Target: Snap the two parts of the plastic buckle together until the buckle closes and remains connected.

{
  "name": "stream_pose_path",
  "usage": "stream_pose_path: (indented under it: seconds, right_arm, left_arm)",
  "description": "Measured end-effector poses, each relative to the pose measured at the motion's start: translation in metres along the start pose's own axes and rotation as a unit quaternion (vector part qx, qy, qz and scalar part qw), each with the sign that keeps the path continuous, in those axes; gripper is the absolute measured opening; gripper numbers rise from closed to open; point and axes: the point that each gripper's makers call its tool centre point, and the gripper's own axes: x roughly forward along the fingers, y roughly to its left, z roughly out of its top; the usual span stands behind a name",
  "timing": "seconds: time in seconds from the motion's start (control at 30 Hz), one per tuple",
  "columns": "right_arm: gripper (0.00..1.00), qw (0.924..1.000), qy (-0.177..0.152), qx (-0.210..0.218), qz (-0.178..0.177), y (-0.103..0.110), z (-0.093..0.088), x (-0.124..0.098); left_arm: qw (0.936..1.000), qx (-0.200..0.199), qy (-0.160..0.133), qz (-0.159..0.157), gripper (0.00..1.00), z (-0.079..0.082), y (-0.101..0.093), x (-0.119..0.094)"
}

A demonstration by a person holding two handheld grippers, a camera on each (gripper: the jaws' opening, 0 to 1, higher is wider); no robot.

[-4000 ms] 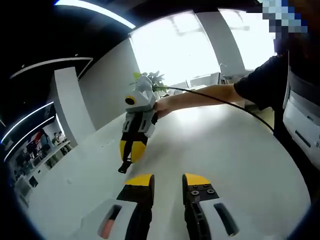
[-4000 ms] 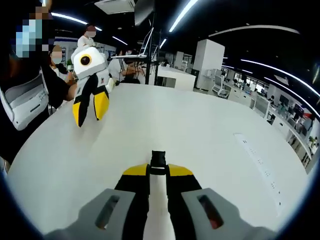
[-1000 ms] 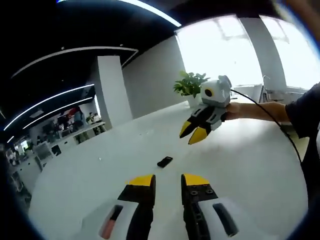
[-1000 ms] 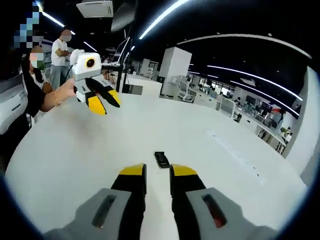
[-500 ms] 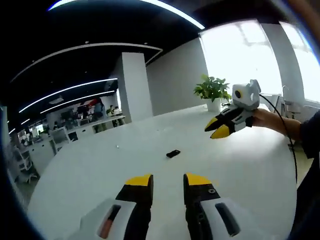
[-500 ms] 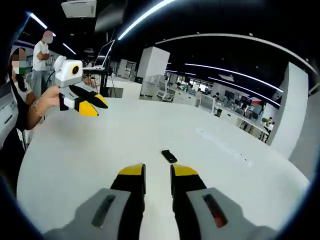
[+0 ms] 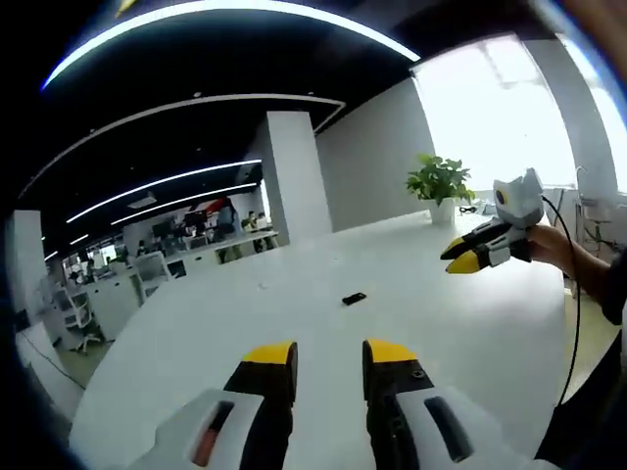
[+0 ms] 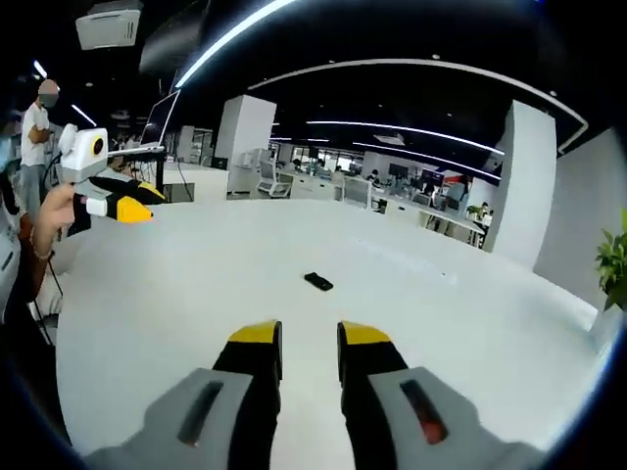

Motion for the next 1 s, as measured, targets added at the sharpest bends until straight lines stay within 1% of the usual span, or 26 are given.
stream_pose_path:
  seconds: [0.13, 0.27, 0.37, 0.4, 0.47, 0.53, 0.63, 0.77, 1.0]
  right_arm:
    - [0.22, 0.9998, -0.002, 0.016, -0.013, 0.004, -0.004, -0.015]
    - [0.23, 0.9986, -0.008, 0.034, -0.040, 0.004, -0.007, -0.033]
    - [0.23, 0.9984, -0.009, 0.025, -0.050, 0.006, -0.008, -0.045]
    - [0.23, 0.9983, -0.006, 0.019, -0.055, 0.006, -0.009, -0.049]
    - [0.23, 0.9972, -0.010, 0.025, -0.070, 0.004, -0.009, -0.057]
    - [0.24, 0.9966, -0.014, 0.030, -0.076, 0.004, -0.007, -0.064]
    - [0.28, 0.9945, -0.024, 0.045, -0.092, 0.002, -0.004, -0.075]
    - [0.28, 0.9938, -0.032, 0.044, -0.097, 0.006, 0.000, -0.083]
    - [0.29, 0.9931, -0.036, 0.046, -0.102, 0.009, 0.004, -0.089]
  left_arm:
    - [0.9999, -0.013, 0.003, 0.010, 0.31, -0.003, -0.003, -0.012]
    - [0.9994, -0.024, 0.004, 0.024, 0.33, -0.008, -0.005, -0.024]
    - [0.9988, -0.033, 0.006, 0.035, 0.35, -0.010, -0.005, -0.031]
    - [0.9987, -0.034, 0.006, 0.037, 0.36, -0.011, -0.006, -0.033]
    - [0.9984, -0.038, 0.005, 0.042, 0.37, -0.010, -0.006, -0.038]
    - [0.9984, -0.036, 0.002, 0.044, 0.36, -0.008, -0.009, -0.042]
    - [0.9982, -0.033, -0.004, 0.050, 0.37, -0.004, -0.010, -0.046]
    - [0.9974, -0.033, -0.012, 0.062, 0.37, -0.004, -0.005, -0.043]
    - [0.9965, -0.047, -0.006, 0.068, 0.39, -0.009, 0.002, -0.038]
